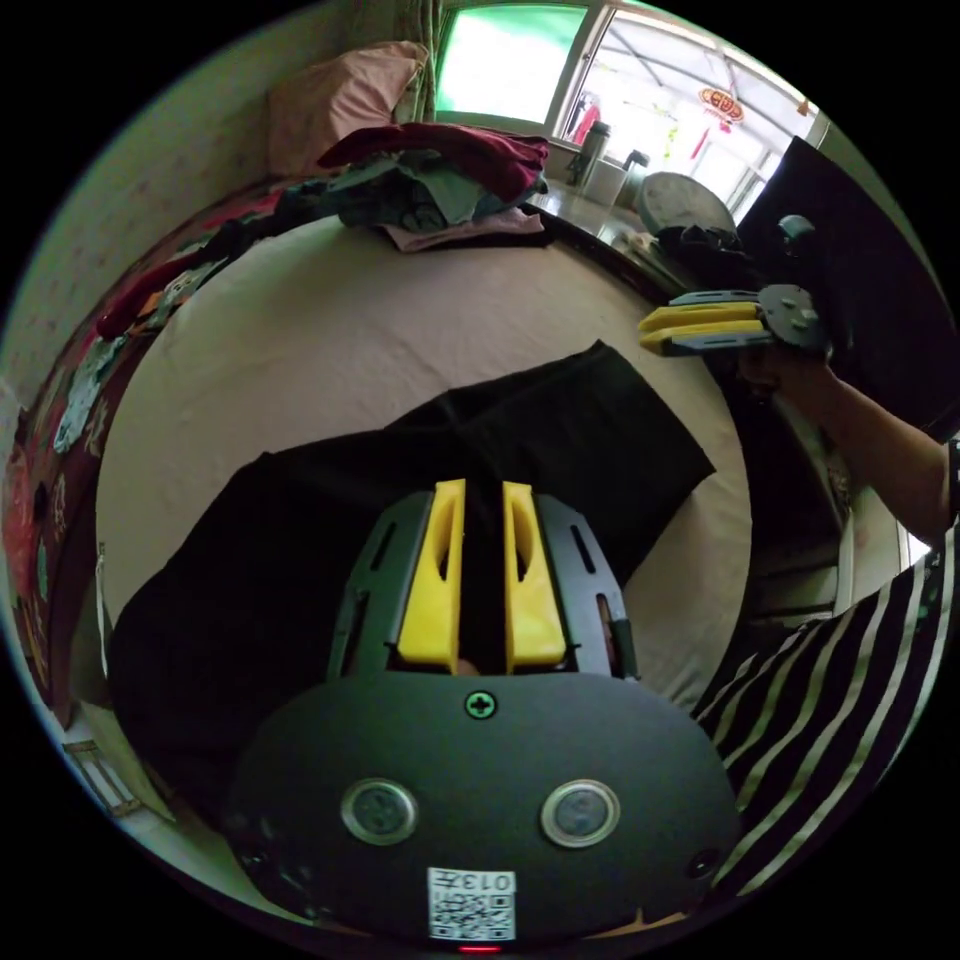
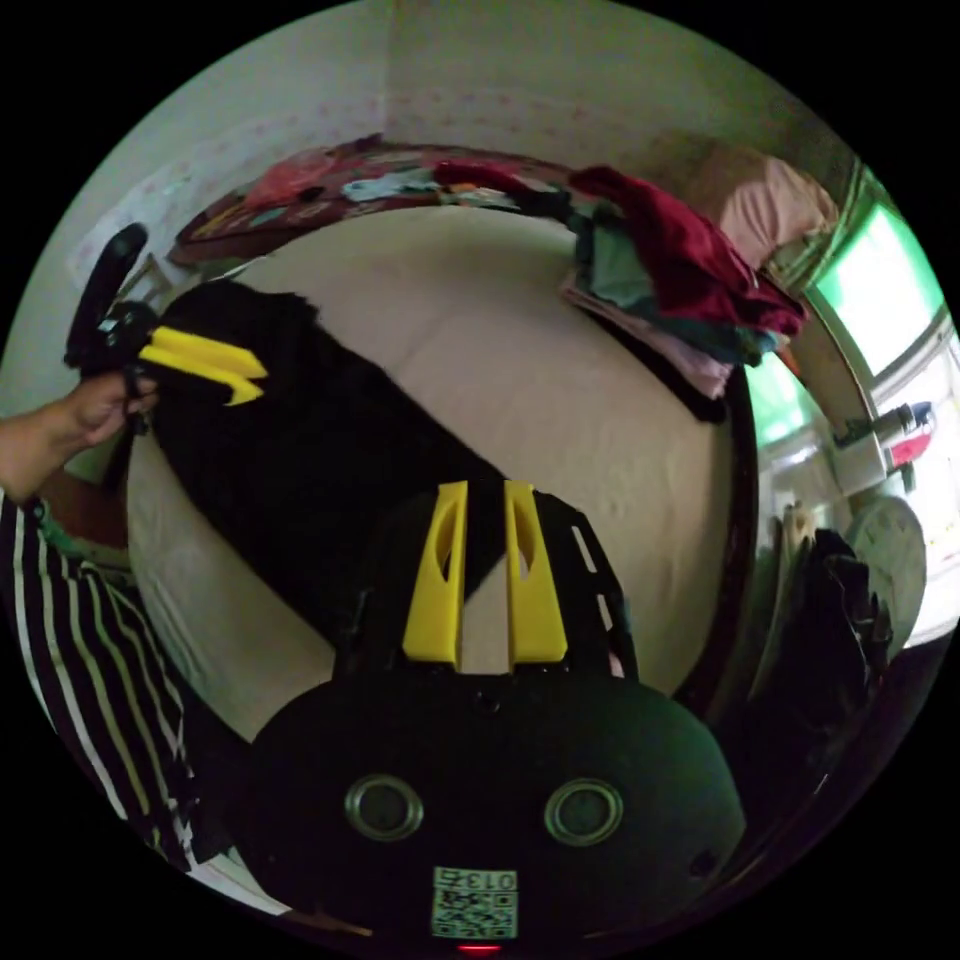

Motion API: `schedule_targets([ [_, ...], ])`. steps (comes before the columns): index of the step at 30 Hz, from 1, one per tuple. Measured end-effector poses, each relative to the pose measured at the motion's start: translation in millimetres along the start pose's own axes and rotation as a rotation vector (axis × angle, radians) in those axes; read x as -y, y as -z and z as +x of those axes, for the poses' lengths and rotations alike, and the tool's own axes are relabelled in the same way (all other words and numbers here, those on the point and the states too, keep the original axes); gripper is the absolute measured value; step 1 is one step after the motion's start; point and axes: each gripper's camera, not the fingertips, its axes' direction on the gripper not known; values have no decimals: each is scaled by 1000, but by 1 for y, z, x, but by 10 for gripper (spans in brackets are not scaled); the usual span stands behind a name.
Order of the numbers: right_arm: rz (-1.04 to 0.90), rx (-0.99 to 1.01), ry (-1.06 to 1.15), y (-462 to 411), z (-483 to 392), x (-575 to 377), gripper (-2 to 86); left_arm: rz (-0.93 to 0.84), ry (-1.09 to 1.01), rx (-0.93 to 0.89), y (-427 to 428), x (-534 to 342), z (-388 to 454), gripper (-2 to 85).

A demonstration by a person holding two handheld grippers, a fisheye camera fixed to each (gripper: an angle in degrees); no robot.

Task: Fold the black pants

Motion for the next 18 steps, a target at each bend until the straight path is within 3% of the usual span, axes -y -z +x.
schedule_targets([
  [5, -114, 81, 24, -30, 47, 26, 73, -101, -22, -34, -46, 26, 17, 89],
  [8, -148, 77, 109, -44, 49, 40, 73, -193, -72, 59, -79, 33, 36, 61],
  [15, -152, 80, 172, -46, 53, 70, 28, -140, -124, 219, -67, 22, 65, 7],
  [18, -137, 59, 251, -45, 47, 78, 23, -145, -6, 128, -79, 4, 46, 5],
])
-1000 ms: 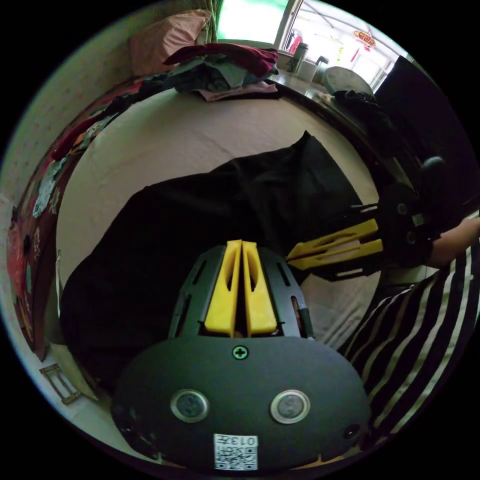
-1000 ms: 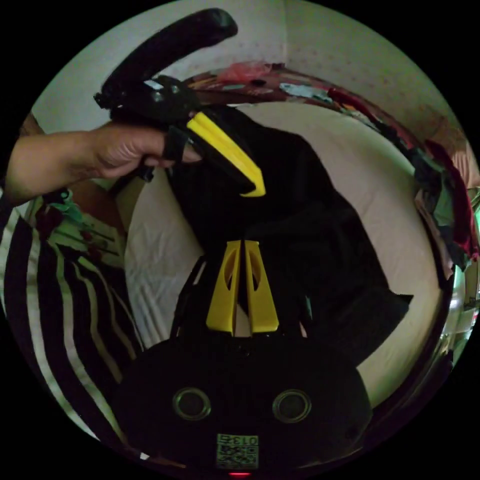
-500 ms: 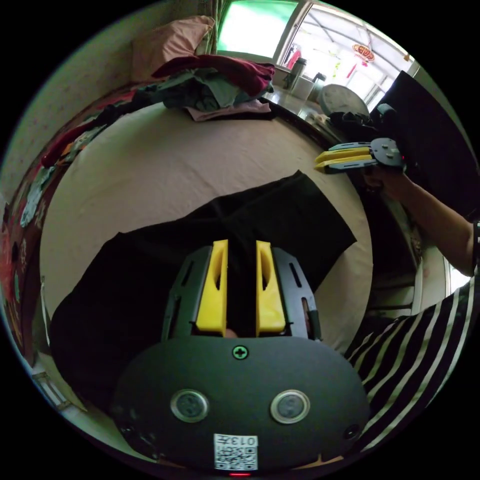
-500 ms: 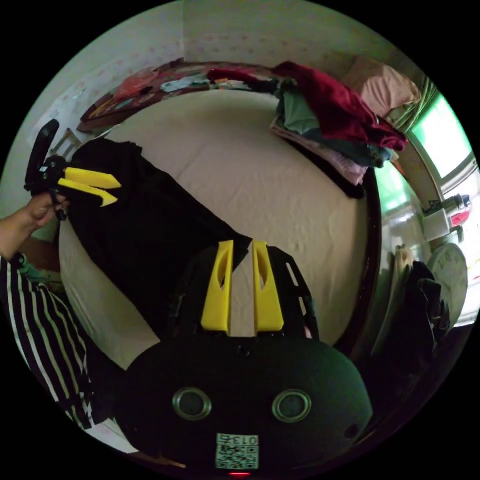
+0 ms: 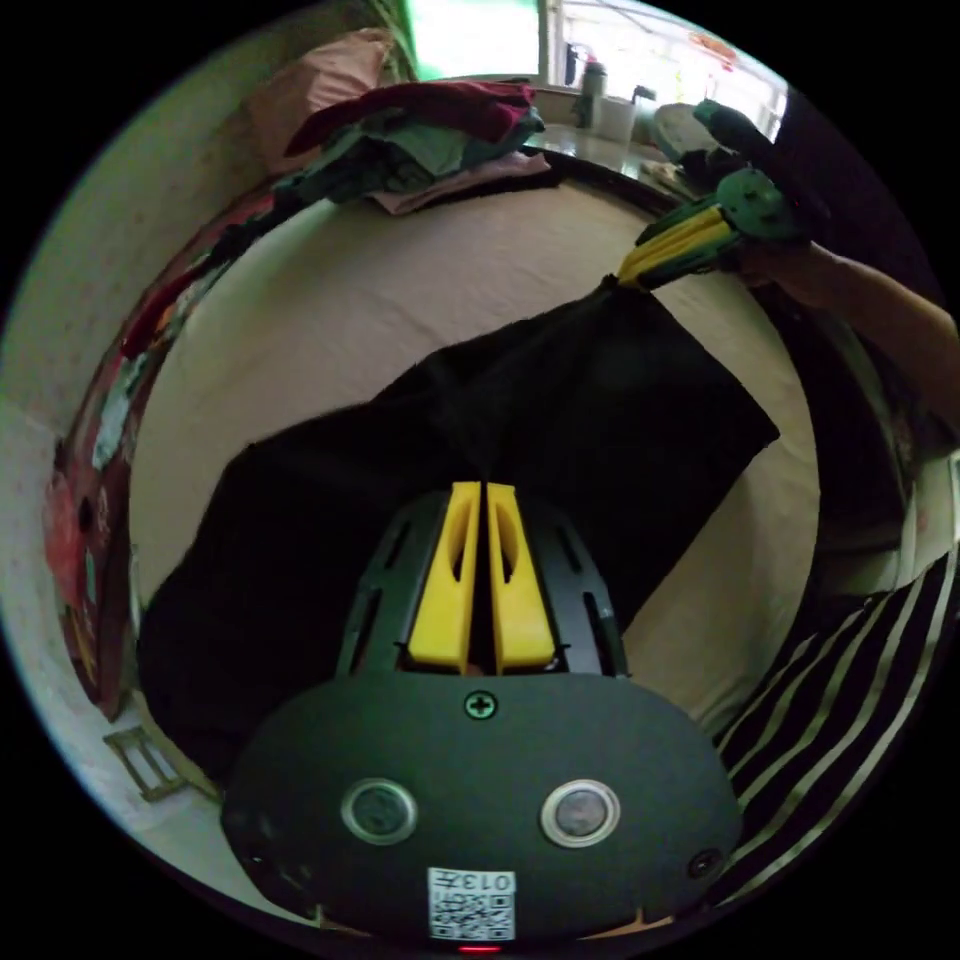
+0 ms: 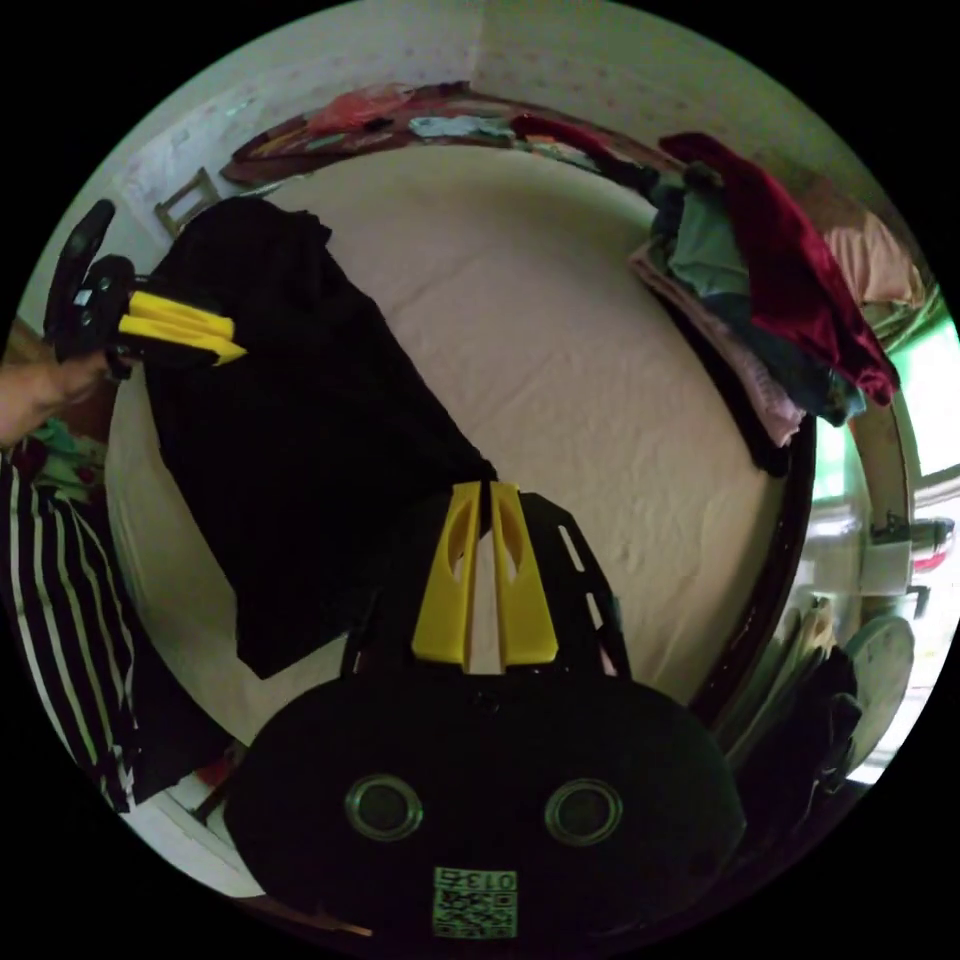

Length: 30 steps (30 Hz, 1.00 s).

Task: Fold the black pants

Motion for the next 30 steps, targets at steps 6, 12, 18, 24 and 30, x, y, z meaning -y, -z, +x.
schedule_targets([
  [6, 12, -29, -89, 20, 35, 1, 49, 100, 10, 9, 25, -9, -4, 5],
  [12, 110, 96, -69, 36, 53, 35, 66, 116, 89, 139, 25, 3, -63, 8],
  [18, 132, 183, 152, 11, 7, 124, 56, 43, 123, 240, -9, 31, -96, 0],
  [24, 45, 140, 285, -23, -24, 164, 11, -4, 123, 238, -37, 37, -99, -3],
  [30, 101, 228, 118, -14, 12, 143, 2, 4, 187, 206, -52, 35, -112, -3],
])
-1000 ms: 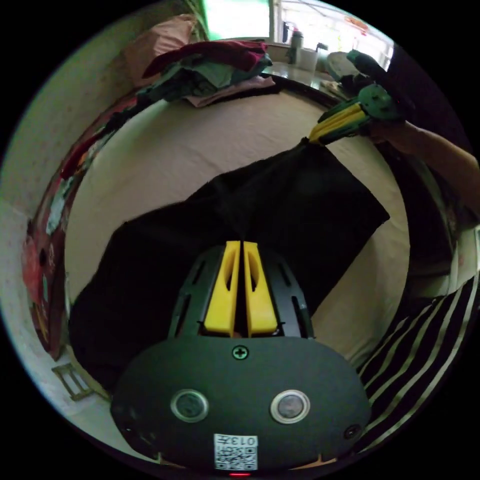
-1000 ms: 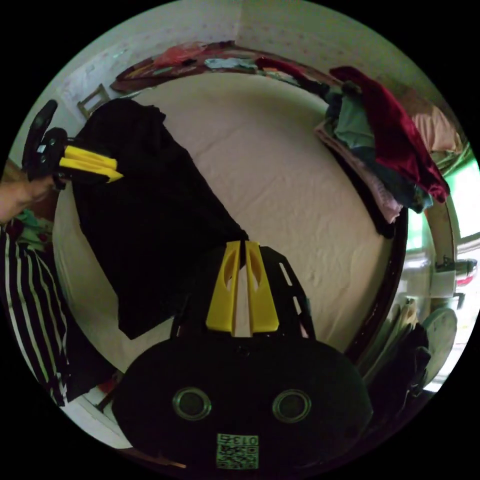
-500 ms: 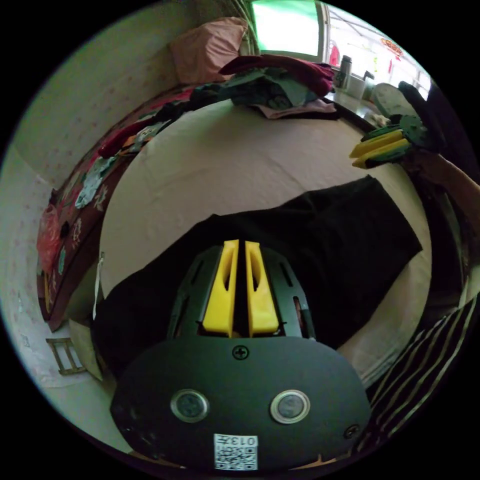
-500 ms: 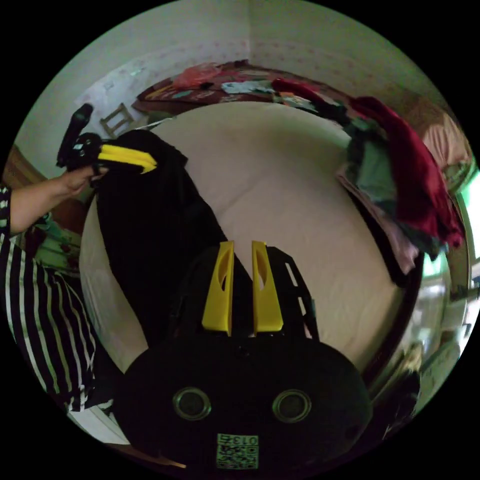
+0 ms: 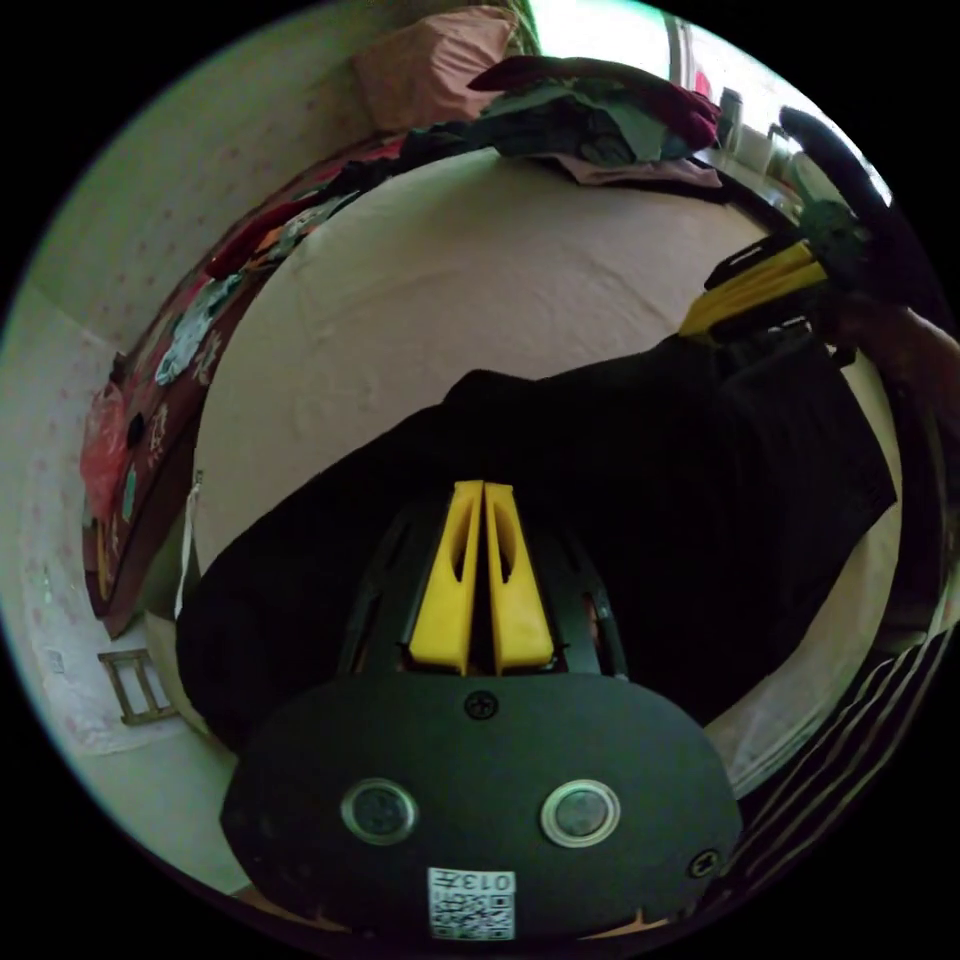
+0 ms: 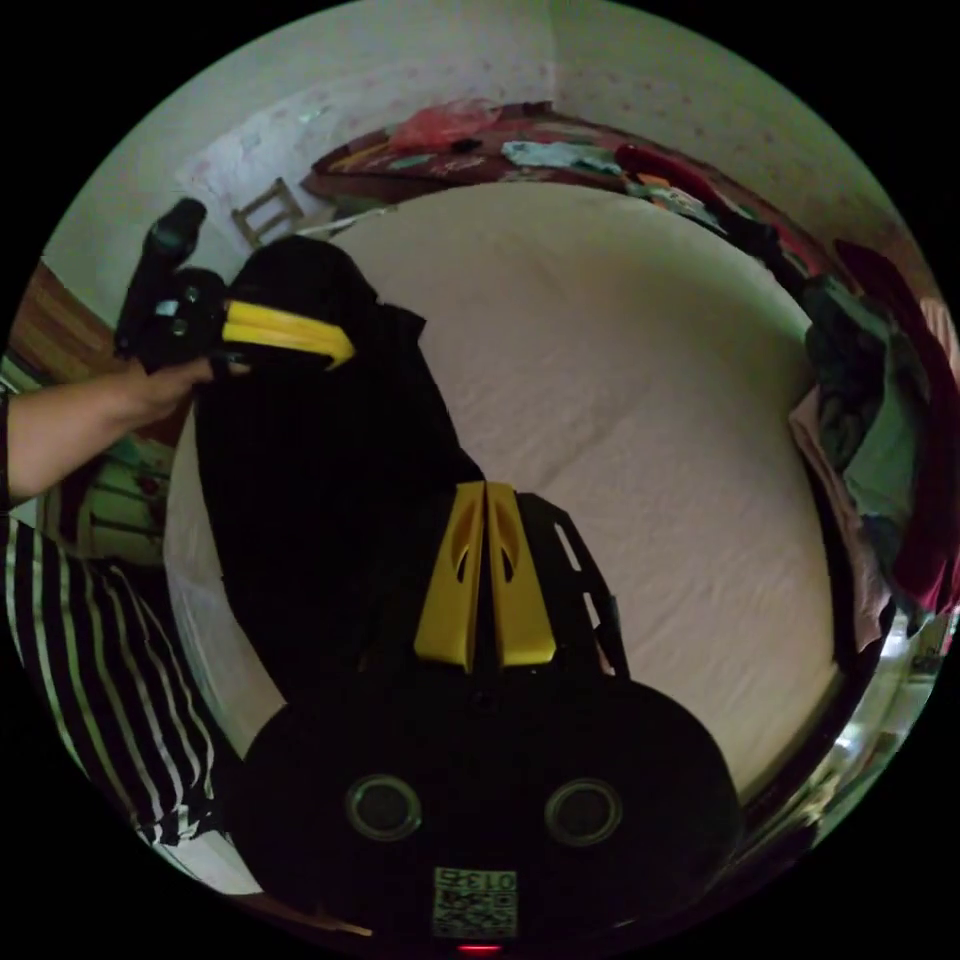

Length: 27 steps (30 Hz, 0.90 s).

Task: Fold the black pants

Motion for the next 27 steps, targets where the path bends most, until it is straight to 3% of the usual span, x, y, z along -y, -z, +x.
schedule_targets([
  [5, 131, -24, -201, 26, 21, -24, 14, 41, 10, 48, 11, 7, -7, -3],
  [11, 51, -186, -342, 44, 35, -89, 60, 79, 51, -26, 16, 20, -30, 1],
  [15, 20, -136, -449, 49, 42, -137, 73, 188, -152, -122, 49, 18, 17, 19],
  [18, -23, -95, -457, 40, 37, -153, 77, 117, -271, -132, 45, 16, 67, 51],
  [22, -6, -102, -459, 31, 31, -154, 77, 45, -253, -237, 28, 14, 90, 66],
  [27, -46, -134, -418, 12, 21, -147, 63, -35, -275, -176, 4, 26, 100, 16],
])
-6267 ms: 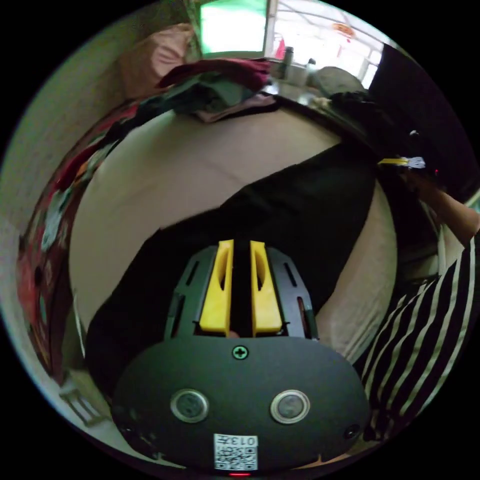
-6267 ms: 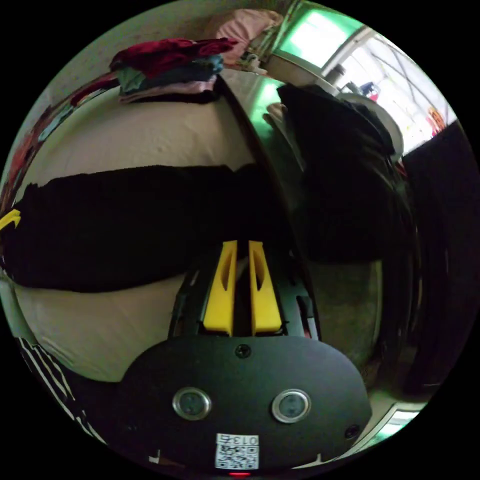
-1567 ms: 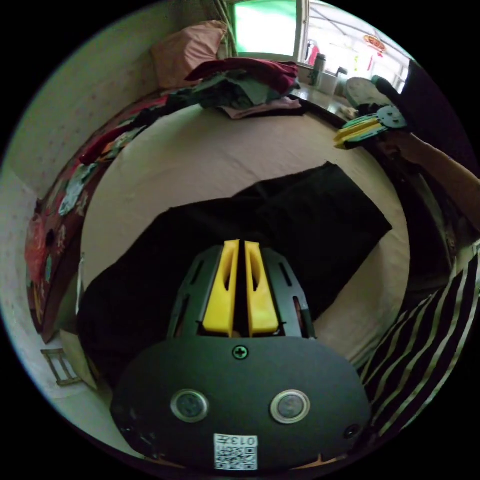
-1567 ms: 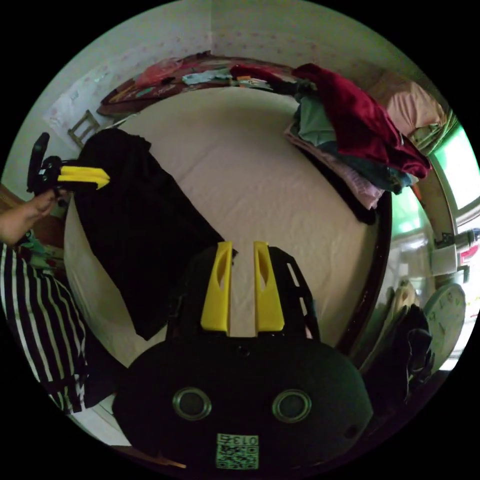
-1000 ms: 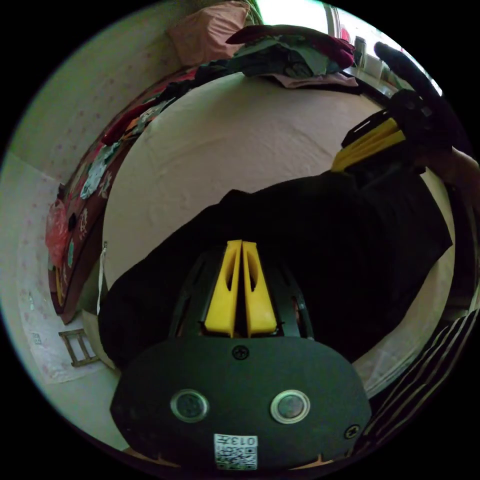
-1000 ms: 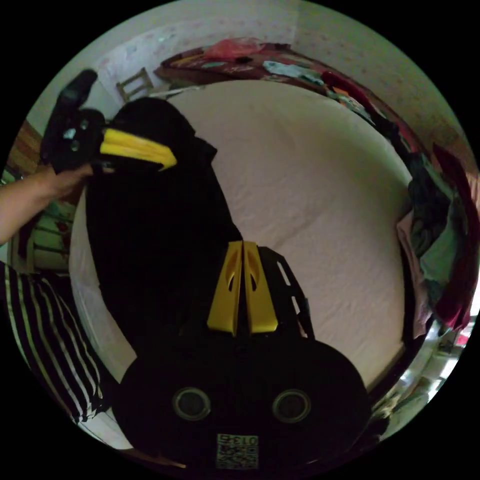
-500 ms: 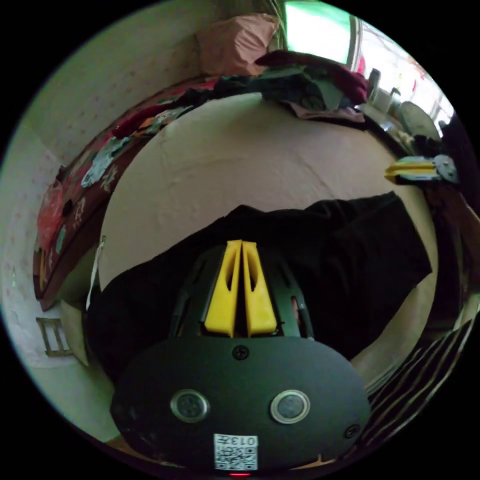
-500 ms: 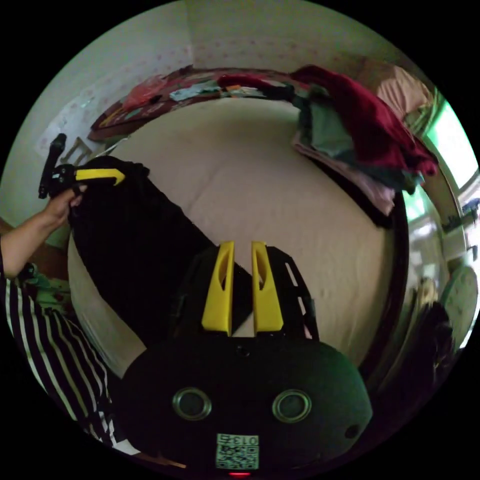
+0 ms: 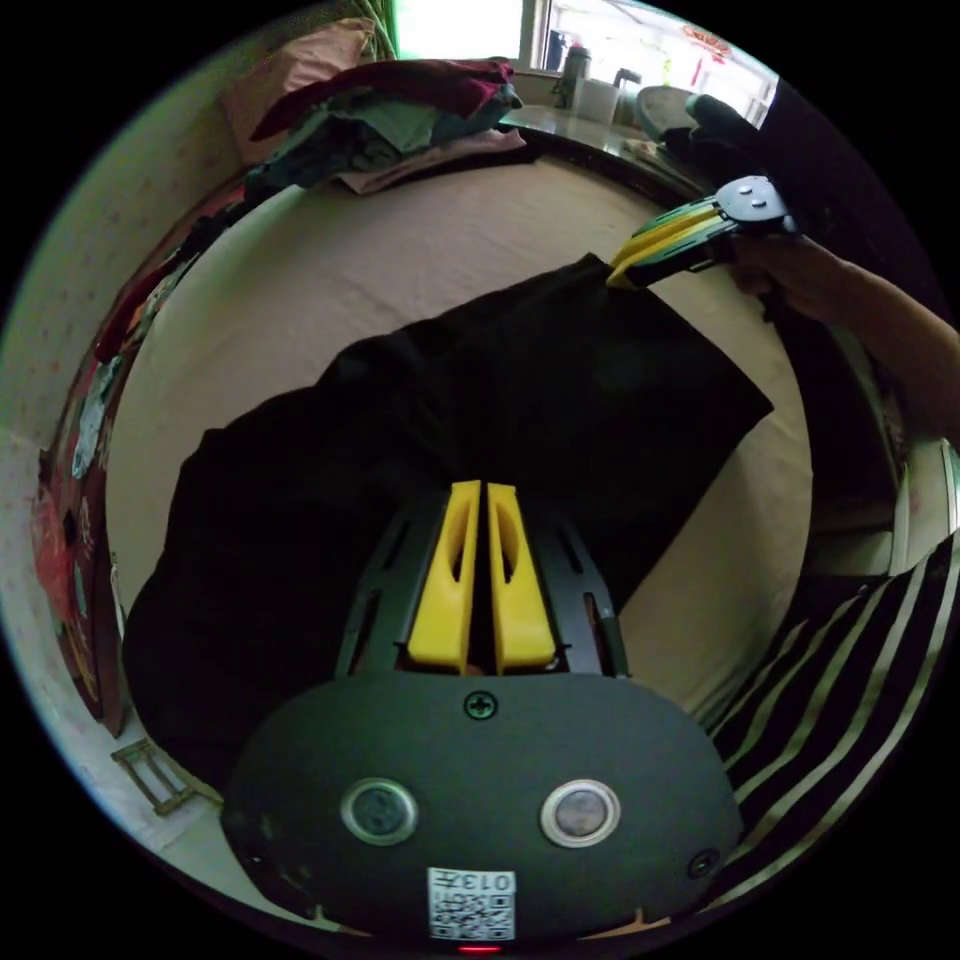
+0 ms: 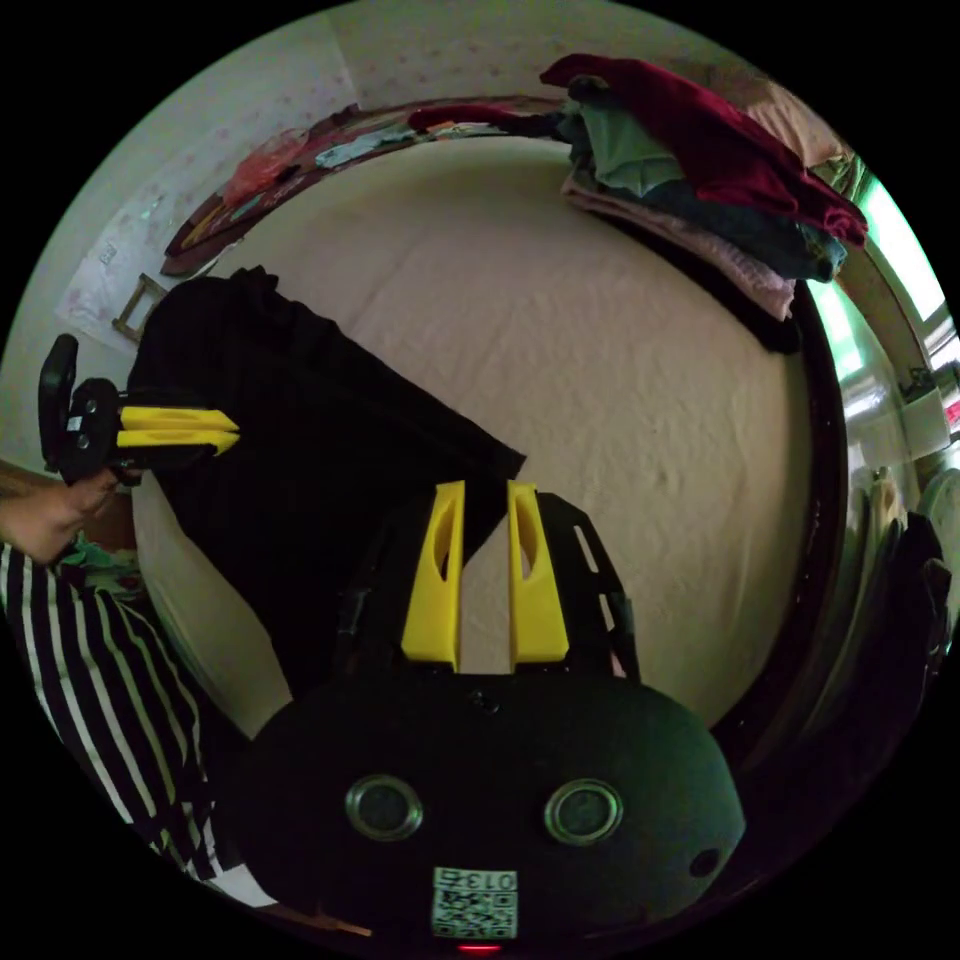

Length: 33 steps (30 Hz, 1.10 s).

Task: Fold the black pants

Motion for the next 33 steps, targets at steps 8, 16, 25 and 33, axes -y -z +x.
schedule_targets([
  [8, 60, -80, 88, 8, -31, -6, 20, 61, 98, 84, 26, -19, -10, 4],
  [16, 122, -167, 49, 34, -43, -22, 27, 127, 174, 71, 52, -19, -21, 10],
  [25, -13, -157, 243, -15, -105, -21, 17, -28, 175, 33, 9, 4, -31, 7],
  [33, 103, -113, 261, 9, -124, -43, 5, -50, 195, 1, 28, -18, -24, 5],
])
